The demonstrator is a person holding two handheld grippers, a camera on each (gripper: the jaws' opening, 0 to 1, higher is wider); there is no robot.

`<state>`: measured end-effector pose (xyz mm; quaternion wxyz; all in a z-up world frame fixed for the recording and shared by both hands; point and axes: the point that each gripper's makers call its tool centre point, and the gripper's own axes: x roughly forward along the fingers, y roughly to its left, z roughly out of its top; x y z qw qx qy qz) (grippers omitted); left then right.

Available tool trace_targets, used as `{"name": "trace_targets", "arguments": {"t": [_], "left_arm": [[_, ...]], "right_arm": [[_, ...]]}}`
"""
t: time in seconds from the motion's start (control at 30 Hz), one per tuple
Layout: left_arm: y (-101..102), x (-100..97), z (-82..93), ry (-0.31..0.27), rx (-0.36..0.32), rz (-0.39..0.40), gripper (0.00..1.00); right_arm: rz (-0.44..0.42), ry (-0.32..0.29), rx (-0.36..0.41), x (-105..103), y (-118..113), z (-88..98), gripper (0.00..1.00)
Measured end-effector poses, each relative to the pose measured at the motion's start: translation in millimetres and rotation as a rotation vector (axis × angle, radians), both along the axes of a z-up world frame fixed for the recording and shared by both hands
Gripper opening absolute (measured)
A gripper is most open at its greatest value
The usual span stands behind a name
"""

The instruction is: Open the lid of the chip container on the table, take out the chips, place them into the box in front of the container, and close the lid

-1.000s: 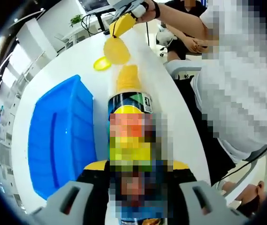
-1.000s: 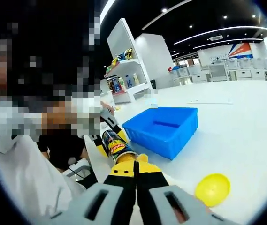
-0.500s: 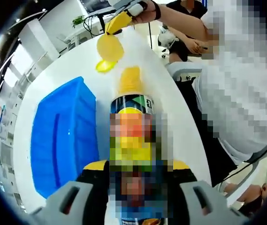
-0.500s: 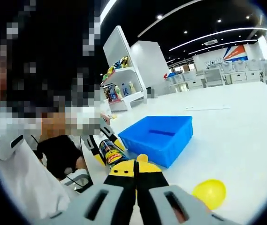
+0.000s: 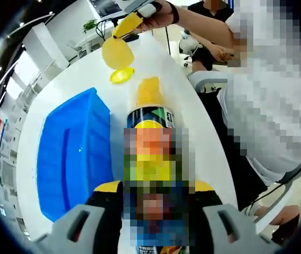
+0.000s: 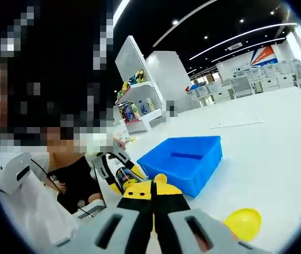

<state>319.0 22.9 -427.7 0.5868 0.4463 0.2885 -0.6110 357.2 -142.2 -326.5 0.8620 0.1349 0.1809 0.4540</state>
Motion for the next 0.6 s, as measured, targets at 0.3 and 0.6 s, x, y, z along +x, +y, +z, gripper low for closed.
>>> {"name": "trace_targets", "arguments": {"t": [0.3, 0.6], "left_arm": [[4.7, 0.9, 0.0, -0.003, 0.009, 0.008, 0.48], [8.2, 1.5, 0.1, -0.007, 0.015, 0.014, 0.48]], "right_arm": [[-0.016, 0.031, 0.017, 23.2, 10.9, 15.0, 0.01], [-0.005, 0.047, 0.015, 47.4, 44.9, 23.4, 0.01]]}}
